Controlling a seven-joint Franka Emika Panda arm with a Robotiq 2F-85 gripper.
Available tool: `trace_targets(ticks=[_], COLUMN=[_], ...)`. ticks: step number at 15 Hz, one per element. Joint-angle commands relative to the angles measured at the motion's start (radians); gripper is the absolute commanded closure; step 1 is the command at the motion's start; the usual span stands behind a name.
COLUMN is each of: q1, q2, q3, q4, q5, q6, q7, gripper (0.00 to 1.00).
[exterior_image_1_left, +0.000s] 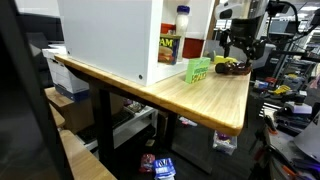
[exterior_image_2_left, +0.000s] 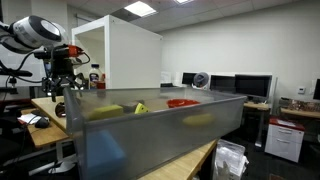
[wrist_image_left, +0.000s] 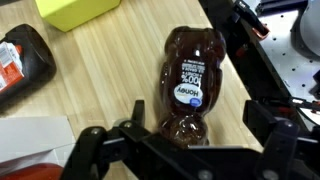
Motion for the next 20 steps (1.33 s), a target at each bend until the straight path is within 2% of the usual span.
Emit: trace_targets(ticks=[1,12,20], q1=[0.024,0.045,0.038], q2=[0.098,0.275,0.345], q3=[0.024,0.062,0.067], q4=[0.077,0.205,0.25], q5=[-0.038,-0.068,-0.111], q6=[-0.075,-0.142,-0.184], q7=[0.062,0.096,0.128], gripper=[0.0,0.0,0.0])
